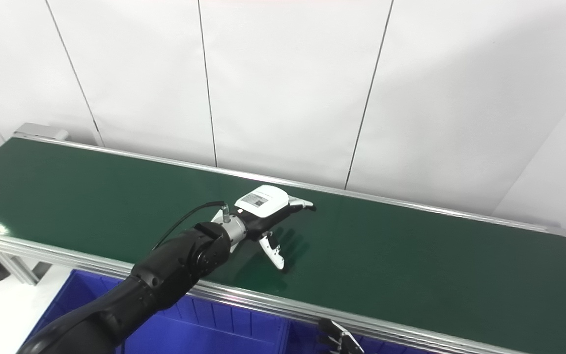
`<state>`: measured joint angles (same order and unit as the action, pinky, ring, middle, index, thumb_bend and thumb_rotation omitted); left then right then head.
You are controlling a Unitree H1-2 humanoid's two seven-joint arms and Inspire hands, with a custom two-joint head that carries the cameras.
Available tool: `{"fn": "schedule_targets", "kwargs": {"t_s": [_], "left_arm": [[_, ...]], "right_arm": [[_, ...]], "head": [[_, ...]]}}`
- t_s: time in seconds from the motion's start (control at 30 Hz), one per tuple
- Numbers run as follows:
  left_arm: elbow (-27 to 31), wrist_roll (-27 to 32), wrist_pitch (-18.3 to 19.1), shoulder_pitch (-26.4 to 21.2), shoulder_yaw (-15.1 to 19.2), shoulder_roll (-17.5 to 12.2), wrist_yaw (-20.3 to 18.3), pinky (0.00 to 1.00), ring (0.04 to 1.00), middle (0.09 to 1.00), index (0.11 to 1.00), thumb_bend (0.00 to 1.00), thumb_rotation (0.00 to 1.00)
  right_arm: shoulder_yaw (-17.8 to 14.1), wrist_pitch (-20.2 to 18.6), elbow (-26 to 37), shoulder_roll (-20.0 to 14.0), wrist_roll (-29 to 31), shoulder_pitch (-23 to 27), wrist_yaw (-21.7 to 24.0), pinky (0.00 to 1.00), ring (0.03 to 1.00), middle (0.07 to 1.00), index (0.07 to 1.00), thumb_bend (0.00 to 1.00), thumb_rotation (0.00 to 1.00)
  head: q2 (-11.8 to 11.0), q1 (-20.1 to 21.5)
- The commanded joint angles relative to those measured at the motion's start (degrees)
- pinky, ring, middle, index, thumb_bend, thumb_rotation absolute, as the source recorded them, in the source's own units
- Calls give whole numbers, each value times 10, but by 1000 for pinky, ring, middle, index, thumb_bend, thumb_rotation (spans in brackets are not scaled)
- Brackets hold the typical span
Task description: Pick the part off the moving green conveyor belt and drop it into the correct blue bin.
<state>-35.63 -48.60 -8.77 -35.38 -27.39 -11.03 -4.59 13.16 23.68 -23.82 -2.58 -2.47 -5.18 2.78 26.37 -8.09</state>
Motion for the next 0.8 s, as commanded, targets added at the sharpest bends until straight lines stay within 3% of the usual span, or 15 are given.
{"fn": "schedule_targets", "kwargs": {"t_s": [0.0,0.4,0.77], "left_arm": [[17,7,8,-39,1,-8,-8,801,891,898,888,995,258],[74,38,37,-40,-8,-29,-137,730,853,864,861,1000,261],[118,32,68,-39,-18,-40,-194,724,837,860,868,987,260]], "right_arm": [[5,32,18,8,1,8,-2,662,775,897,791,886,240],[8,32,15,9,1,10,-6,672,775,893,793,889,236],[10,32,21,12,5,6,-5,681,784,899,802,891,233]], "head": [[1,0],[4,3],[9,6]]}}
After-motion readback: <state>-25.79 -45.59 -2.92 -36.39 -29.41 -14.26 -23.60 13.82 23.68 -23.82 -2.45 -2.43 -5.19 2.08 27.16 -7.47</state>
